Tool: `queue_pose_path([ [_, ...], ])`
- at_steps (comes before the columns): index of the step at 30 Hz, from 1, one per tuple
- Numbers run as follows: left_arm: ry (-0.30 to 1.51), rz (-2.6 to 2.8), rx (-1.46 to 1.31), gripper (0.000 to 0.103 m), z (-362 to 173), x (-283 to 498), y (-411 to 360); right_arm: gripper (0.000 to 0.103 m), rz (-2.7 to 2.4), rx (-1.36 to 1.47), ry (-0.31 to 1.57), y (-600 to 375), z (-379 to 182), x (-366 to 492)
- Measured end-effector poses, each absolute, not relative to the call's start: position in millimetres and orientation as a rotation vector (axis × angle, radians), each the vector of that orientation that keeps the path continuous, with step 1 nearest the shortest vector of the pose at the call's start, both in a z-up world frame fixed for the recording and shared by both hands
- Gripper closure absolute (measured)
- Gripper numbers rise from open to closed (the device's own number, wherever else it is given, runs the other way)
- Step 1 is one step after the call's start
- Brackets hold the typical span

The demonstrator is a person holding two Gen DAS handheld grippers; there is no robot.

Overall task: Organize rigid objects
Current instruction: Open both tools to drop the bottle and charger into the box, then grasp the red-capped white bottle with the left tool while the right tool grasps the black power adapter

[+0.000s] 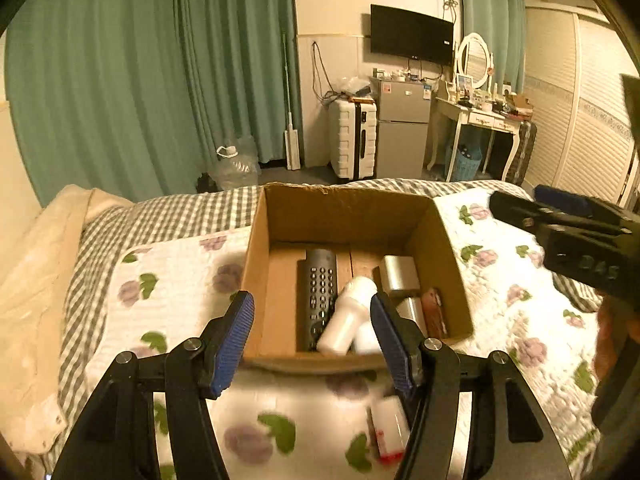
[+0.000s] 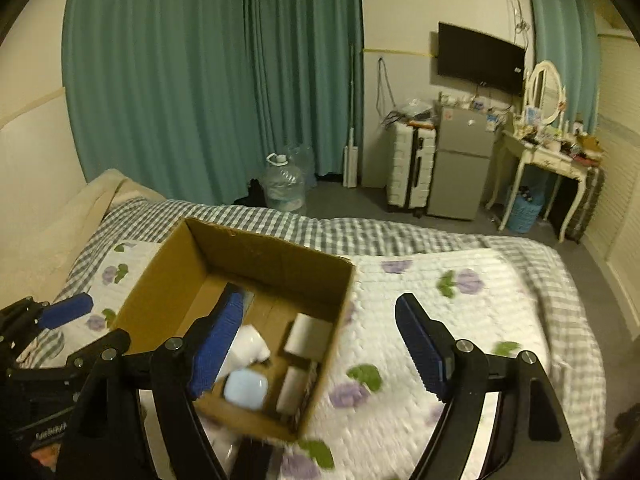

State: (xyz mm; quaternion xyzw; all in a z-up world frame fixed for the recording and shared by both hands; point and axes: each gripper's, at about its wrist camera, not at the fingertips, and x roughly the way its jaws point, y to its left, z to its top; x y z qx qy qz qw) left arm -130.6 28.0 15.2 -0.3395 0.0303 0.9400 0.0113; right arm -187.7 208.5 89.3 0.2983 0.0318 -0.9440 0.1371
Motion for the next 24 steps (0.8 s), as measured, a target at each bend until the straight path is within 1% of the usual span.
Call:
queue_pose_path([
  [2, 0.061, 2.938, -1.051, 0.037, 21, -114, 27, 0.024, -2.738, 0.849, 0.113, 213, 102, -164],
  [6, 0.029, 2.938, -1.043, 0.037, 24, -88, 28, 0.024, -2.745, 0.841, 0.148, 217, 114, -114],
  [8, 0.018, 2.938, -1.035, 0.037, 22, -76, 29, 0.024, -2.747, 0.837, 0.18, 218, 113, -91],
  [11, -0.02, 2.935, -1.045, 0.037, 11, -64, 29, 0.024, -2.726, 0.864, 0.169, 217, 101, -67],
  [16, -0.022, 2.926, -1.095, 0.037, -29, -62, 33, 0.024, -2.713, 0.921, 0.196, 217, 64, -51],
  [21, 0.066, 2.855, -1.18, 0.037, -75, -76, 50, 0.024, -2.674, 1.046, 0.172, 223, 27, -65],
  [24, 0.024, 2.783, -1.237, 0.037, -98, -87, 59, 0.024, -2.667, 1.09, 0.148, 226, 14, -73],
])
